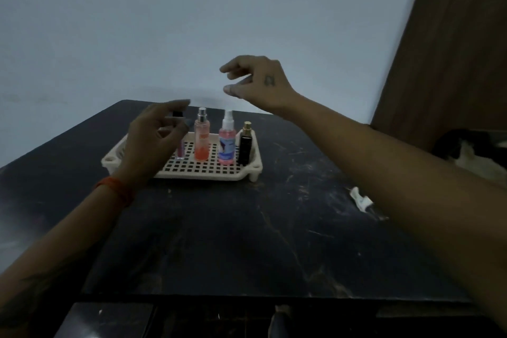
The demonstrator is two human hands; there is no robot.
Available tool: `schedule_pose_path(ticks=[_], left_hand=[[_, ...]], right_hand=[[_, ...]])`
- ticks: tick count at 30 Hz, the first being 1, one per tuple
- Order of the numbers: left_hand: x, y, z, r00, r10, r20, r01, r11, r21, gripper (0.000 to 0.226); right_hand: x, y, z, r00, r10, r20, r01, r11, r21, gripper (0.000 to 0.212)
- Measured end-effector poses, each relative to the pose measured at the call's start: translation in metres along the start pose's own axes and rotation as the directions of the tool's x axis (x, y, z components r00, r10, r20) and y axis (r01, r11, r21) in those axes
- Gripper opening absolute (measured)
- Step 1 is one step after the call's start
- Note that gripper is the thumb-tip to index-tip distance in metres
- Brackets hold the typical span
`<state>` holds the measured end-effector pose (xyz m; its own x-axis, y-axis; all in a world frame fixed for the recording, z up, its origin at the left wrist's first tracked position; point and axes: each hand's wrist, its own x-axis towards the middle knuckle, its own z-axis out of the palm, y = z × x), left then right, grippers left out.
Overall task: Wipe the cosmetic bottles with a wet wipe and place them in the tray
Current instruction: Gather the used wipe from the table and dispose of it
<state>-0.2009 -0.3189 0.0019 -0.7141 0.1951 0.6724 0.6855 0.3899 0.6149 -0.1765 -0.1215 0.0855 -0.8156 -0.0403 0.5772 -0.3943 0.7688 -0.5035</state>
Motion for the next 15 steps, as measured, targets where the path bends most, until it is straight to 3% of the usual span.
schedule_pose_path(ticks=[5,9,15], left_hand=[[-0.019,0.062,0.060,0.972,0.110,0.210,-0.112,0.994,-0.004,0.038],[-0.042,0.099,0.113,0.903,0.166,0.397,-0.160,0.986,-0.049,0.039],[-0.052,0.129,0.190,0.798,0.062,0.600,-0.095,0.995,0.024,0.045]], right_hand=[[-0.075,0.040,-0.058,0.978,0.196,-0.066,-0.192,0.980,0.061,0.033],[-0.137,0.074,-0.088,0.938,0.336,-0.086,-0.333,0.942,0.040,0.029],[-0.195,0.119,-0.097,0.852,0.523,-0.023,-0.508,0.815,-0.279,0.032]])
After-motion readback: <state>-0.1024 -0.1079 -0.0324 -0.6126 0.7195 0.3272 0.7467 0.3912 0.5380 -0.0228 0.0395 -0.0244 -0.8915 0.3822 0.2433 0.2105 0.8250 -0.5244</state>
